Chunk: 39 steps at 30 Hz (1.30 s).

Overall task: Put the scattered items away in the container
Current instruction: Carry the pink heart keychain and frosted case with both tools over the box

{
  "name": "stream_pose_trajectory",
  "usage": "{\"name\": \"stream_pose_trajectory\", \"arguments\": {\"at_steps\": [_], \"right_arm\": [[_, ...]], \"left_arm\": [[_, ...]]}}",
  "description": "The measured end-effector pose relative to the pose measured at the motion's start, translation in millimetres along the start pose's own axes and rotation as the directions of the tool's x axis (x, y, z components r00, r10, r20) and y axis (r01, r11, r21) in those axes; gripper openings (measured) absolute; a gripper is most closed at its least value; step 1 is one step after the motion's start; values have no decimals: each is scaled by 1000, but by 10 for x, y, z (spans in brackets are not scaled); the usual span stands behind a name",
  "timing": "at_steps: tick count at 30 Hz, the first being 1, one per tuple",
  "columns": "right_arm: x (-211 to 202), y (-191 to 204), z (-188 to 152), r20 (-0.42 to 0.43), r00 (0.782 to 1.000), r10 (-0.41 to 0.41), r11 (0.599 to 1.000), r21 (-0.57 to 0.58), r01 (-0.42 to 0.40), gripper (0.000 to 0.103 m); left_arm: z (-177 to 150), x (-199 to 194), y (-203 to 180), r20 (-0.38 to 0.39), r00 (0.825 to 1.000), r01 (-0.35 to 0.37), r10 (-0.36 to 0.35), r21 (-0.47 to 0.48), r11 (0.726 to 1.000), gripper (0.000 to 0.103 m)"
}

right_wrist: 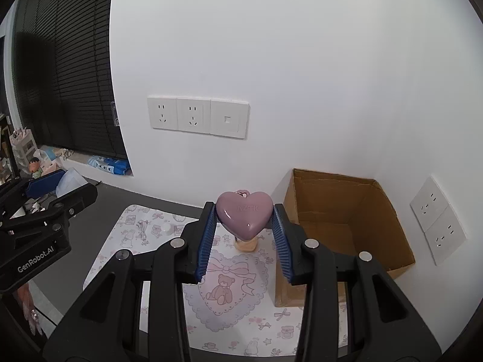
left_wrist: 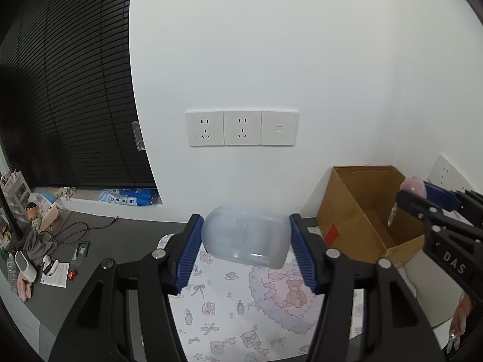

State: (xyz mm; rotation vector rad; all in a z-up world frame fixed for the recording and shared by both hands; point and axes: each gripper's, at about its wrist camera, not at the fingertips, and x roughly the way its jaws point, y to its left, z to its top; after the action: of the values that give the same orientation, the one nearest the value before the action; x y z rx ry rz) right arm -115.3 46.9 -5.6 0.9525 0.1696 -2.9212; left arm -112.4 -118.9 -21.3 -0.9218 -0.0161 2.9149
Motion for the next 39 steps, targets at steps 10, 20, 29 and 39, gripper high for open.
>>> {"name": "stream_pose_trajectory", "arguments": {"at_steps": [10, 20, 29, 39], "right_arm": [[-63, -419, -102, 14, 998, 57, 998, -38, -56, 39], [-83, -1046, -309, 21, 1000, 22, 999, -23, -21, 39], [-22, -1574, -404, -16, 998, -58, 997, 51, 59, 39], [211, -2096, -498, -91, 984, -156, 975, 144, 168, 39]], "left_arm": [[64, -142, -452, 6, 999, -47, 47, -27, 999, 57], [54, 65, -1053, -11, 1000, -14, 14, -16, 1000, 57], [61, 380, -1642, -51, 995, 87, -83, 79, 993, 57], [196, 837, -2073, -109, 981, 179, -163, 154, 972, 57]]}}
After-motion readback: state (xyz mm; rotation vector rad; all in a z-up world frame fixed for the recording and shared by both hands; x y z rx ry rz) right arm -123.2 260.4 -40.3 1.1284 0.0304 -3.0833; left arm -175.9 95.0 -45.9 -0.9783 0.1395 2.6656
